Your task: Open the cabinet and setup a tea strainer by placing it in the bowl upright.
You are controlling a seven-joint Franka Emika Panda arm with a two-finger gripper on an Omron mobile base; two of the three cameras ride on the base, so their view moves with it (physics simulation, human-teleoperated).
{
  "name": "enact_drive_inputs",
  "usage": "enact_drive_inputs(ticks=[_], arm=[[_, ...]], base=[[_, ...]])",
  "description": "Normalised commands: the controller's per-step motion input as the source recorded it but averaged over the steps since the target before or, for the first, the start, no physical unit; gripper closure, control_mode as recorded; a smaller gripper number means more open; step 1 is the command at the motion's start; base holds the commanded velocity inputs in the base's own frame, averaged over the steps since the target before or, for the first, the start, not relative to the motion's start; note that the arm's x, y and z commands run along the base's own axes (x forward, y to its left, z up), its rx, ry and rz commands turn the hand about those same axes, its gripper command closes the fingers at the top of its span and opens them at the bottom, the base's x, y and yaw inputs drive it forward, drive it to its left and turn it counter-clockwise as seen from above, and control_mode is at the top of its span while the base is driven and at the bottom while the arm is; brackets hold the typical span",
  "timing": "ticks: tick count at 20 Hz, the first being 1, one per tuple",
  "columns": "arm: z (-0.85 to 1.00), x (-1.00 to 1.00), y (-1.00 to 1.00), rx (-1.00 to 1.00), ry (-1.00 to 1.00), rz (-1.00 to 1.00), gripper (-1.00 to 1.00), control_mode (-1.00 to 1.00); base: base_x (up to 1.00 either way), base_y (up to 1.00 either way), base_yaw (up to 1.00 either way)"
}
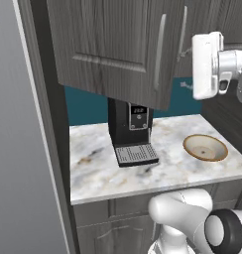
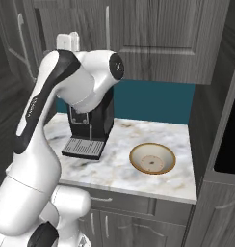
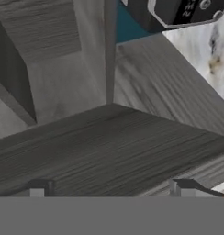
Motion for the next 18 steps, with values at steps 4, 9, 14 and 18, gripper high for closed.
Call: enact_drive_inputs(ticks=[4,9,14,18], arm=[[0.00,0.01,0.48,0.03,0.01,0.11,-1.00,-1.00],[0.00,0.00,0.74,0.00,0.01,0.19,-1.00,-1.00],[0.00,-0.12,0.89,0.00,0.06,0.26,-1.00,-1.00],[-0.11,-0.29,1.00,0.00,0.08,0.25,-1.00,-1.00]], base=[[0.00,0.00,0.00],[0.00,0.00,0.00],[0.00,0.00,0.00],[0.00,0.00,0.00]])
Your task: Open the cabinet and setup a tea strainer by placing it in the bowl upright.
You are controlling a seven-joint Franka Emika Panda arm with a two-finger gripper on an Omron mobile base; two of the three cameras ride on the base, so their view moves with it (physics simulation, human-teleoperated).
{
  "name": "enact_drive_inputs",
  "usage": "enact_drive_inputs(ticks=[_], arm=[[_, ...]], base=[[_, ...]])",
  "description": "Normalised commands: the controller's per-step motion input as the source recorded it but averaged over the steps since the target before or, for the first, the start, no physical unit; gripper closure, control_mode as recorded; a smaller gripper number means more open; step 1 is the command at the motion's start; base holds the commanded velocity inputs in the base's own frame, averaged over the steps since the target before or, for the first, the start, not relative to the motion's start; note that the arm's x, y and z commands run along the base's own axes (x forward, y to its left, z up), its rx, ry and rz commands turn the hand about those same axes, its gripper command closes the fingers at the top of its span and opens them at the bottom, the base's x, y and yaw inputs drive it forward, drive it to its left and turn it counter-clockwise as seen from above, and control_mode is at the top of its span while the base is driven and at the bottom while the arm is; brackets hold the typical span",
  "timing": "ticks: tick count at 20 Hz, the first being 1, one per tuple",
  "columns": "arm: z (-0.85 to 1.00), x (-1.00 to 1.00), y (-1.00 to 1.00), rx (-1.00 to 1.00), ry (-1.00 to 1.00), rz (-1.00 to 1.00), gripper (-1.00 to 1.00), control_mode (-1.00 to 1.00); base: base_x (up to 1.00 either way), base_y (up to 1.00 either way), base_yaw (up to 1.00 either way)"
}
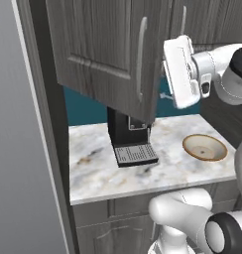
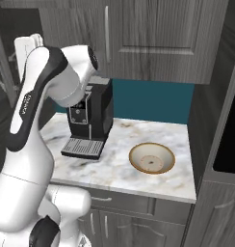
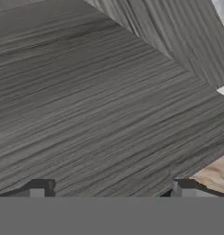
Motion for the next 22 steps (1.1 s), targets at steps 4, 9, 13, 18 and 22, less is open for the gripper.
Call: enact_drive_inputs(ticks=[4,9,13,18,22], arm=[[-0.18,-0.30,1.00,0.00,0.07,0.24,-1.00,-1.00],[-0.18,-0.18,1.00,0.00,0.07,0.21,-1.00,-1.00],[-0.16,-0.08,0.91,-0.01,0.09,0.12,-1.00,-1.00],[-0.01,-0.01,0.60,-0.07,0.01,0.01,-1.00,-1.00],[0.00,0.00,0.11,-0.12,0.00,-0.02,-1.00,-1.00]], base=[[0.00,0.00,0.00],[0.00,0.00,0.00],[0.00,0.00,0.00],[0.00,0.00,0.00],[0.00,0.00,0.00]])
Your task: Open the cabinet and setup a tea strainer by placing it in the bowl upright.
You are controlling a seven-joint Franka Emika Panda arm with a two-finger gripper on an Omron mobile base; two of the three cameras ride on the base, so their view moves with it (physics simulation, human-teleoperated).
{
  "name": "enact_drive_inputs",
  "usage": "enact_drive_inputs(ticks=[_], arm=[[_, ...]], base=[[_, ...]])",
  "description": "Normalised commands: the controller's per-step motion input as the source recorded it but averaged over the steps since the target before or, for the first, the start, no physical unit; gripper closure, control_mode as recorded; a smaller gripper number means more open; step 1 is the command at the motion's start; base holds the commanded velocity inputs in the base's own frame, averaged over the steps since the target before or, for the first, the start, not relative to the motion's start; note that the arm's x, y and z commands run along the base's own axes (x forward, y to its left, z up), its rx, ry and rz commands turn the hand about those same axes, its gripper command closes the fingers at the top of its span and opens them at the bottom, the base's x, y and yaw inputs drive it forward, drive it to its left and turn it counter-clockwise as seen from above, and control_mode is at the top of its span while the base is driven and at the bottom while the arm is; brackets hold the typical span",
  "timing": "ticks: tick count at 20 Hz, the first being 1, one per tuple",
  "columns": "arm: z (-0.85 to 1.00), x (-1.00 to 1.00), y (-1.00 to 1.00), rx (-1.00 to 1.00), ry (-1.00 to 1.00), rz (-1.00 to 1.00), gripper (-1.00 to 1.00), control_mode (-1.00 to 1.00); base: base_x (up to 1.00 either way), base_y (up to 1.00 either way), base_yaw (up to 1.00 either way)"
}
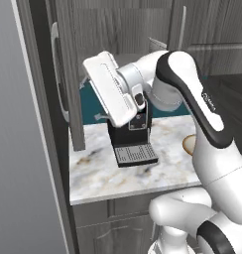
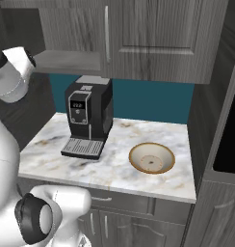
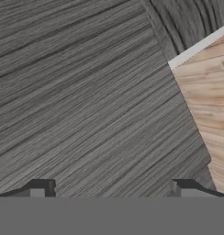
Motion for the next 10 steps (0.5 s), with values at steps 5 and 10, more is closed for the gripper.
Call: enact_drive_inputs(ticks=[5,10], arm=[[-0.06,0.00,-0.21,-0.15,-0.01,-0.07,-1.00,-1.00],[-0.17,0.00,-0.77,-0.14,-0.01,-0.10,-1.00,-1.00]], base=[[0.00,0.00,0.00],[0.00,0.00,0.00]])
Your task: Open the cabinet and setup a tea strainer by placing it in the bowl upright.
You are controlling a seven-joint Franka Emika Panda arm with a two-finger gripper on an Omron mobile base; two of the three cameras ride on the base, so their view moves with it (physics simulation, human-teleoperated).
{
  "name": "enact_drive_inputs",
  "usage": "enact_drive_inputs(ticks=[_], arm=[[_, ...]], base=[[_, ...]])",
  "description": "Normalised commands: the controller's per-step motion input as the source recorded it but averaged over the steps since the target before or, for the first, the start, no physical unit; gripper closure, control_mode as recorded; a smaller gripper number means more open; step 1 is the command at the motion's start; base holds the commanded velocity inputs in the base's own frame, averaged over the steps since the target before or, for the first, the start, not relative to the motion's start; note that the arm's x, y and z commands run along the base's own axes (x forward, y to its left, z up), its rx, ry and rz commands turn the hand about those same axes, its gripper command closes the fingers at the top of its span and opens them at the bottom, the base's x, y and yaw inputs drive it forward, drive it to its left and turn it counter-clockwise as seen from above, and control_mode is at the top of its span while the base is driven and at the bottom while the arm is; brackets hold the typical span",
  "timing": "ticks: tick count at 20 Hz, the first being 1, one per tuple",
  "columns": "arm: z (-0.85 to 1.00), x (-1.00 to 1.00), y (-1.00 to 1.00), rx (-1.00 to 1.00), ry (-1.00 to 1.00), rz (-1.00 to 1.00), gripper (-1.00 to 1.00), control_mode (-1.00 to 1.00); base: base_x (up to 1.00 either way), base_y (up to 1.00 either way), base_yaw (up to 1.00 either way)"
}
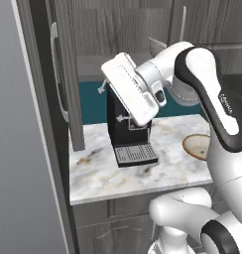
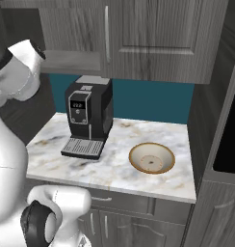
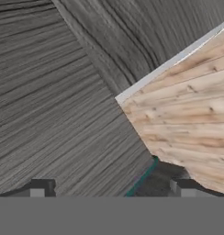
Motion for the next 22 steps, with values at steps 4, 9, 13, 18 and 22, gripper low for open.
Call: enact_drive_inputs(ticks=[4,9,13,18,22], arm=[[-0.31,0.00,-0.94,-0.26,-0.28,-0.02,-1.00,-1.00],[-0.44,0.09,-0.72,-0.52,-0.24,0.00,-1.00,-1.00],[-0.54,0.22,-0.69,-0.67,-0.18,0.00,-1.00,-1.00],[-0.58,0.16,-0.84,-0.64,-0.29,0.00,-1.00,-1.00],[-0.08,0.25,-0.99,-0.39,-0.27,0.00,-1.00,-1.00]], base=[[0.00,0.00,0.00],[0.00,0.00,0.00],[0.00,0.00,0.00],[0.00,0.00,0.00],[0.00,0.00,0.00]])
